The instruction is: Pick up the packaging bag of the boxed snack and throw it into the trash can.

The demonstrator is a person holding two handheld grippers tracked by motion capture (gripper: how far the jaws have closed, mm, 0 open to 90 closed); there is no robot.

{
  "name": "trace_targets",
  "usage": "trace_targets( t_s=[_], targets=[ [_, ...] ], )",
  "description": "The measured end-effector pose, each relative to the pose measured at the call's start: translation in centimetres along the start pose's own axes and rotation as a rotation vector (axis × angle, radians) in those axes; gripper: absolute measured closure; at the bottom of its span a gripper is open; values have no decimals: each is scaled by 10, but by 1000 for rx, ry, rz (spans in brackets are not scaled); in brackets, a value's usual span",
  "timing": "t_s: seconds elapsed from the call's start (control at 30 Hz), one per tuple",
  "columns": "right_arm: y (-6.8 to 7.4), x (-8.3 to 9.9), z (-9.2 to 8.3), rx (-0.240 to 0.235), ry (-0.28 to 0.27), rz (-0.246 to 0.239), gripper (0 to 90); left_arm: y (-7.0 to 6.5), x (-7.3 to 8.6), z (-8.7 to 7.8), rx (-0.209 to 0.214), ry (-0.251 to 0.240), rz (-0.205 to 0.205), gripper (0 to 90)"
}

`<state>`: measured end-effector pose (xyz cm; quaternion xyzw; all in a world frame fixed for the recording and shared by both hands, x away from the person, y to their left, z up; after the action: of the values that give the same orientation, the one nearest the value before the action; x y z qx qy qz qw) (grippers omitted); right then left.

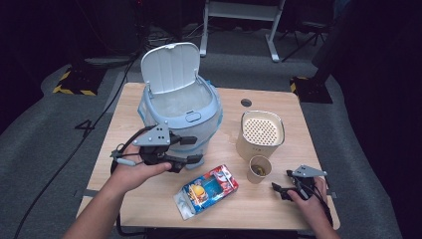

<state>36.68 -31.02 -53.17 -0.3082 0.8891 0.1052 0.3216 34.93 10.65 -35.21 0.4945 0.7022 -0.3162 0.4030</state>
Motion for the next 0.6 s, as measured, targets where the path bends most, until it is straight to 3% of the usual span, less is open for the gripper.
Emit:
trace_targets(
  t_s=[0.27,0.43,0.6],
  targets=[
    [0,0,0,0,0,0,161,3,30,24,7,4,-55,455],
    [0,0,0,0,0,0,161,8,54,49,32,15,-100,485],
    [0,0,0,0,0,0,161,12,69,65,10,39,-111,485]
  ],
)
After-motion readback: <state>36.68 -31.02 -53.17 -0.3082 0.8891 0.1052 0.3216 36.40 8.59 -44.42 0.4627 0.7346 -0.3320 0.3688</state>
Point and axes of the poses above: each handheld gripper's, and its own axes: z roughly forward along the jaws, x roughly out of its underside, y roughly to its left, the point moved 4 cm from there along z, roughly forward along the jaws, and after that the axes turned 8 degrees about y, right-handed, at the moved point
